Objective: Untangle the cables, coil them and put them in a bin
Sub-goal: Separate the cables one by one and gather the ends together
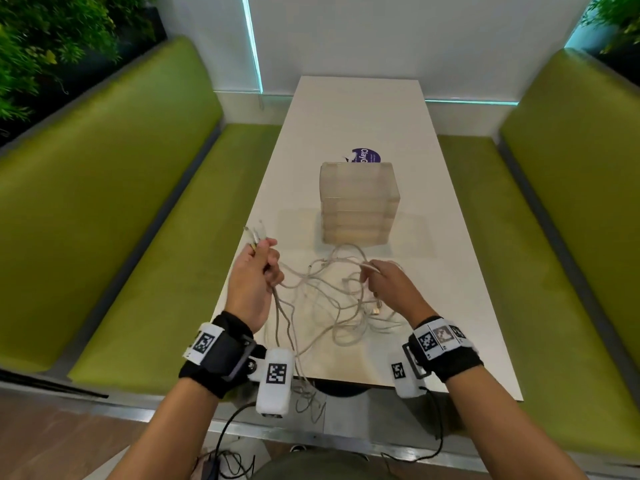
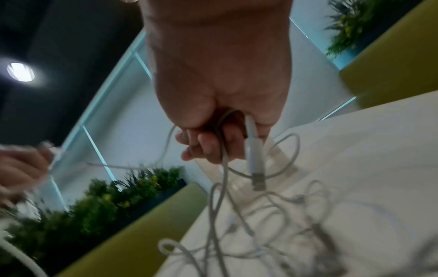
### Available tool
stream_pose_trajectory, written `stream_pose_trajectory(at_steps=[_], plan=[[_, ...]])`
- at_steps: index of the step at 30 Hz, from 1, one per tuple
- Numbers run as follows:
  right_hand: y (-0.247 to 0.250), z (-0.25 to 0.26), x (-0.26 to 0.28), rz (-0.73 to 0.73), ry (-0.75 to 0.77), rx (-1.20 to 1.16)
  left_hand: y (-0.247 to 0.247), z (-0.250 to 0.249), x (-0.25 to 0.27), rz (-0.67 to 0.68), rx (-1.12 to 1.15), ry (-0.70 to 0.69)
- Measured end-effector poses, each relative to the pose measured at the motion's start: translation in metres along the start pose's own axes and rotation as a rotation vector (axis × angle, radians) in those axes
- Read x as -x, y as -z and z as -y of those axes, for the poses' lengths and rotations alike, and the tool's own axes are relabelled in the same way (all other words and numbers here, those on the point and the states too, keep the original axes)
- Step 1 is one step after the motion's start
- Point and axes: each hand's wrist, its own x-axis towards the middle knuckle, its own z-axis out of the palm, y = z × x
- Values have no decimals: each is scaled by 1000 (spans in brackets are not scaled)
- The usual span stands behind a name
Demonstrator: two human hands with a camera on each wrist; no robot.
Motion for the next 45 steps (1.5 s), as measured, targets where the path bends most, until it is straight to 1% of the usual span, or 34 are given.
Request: stream_pose_trajectory(at_steps=[3,4,6,8,10,14,16,18,20,23,24,26,29,31,33,35,38,40,42,45], plan=[[-8,30,8,14,21,-282,-9,26,5,45,-146,102],[-10,37,10,24,40,-330,-12,32,7,56,-182,116],[-12,44,13,51,100,-326,-18,39,11,71,-212,125],[-13,44,16,81,145,-244,-21,42,13,84,-182,150],[-13,42,18,106,154,-114,-23,41,13,116,-139,183],[-20,45,22,172,182,153,-28,39,17,243,-158,160],[-25,49,24,220,192,257,-34,36,20,236,-168,143],[-26,54,26,232,201,326,-36,35,18,223,-144,160],[-23,60,27,243,222,400,-32,32,16,267,-131,176],[-18,62,25,304,217,525,-27,26,15,379,-279,172],[-17,63,25,324,213,572,-26,25,15,390,-292,172],[-20,64,23,331,227,613,-26,24,13,344,-257,167],[-22,52,13,281,220,482,-26,20,9,254,-125,135],[-18,37,1,240,188,449,-23,12,6,216,-21,122],[-13,21,-8,172,179,405,-19,2,4,214,27,85],[-11,10,-14,69,190,350,-15,-5,4,192,49,61],[-12,4,-21,9,199,391,-10,-7,3,115,90,60],[-7,5,-23,-18,199,324,-5,-5,2,70,33,39],[-3,12,-19,-14,205,205,-3,2,1,45,-101,27],[-7,35,-9,0,307,181,-8,21,3,75,-328,82]])
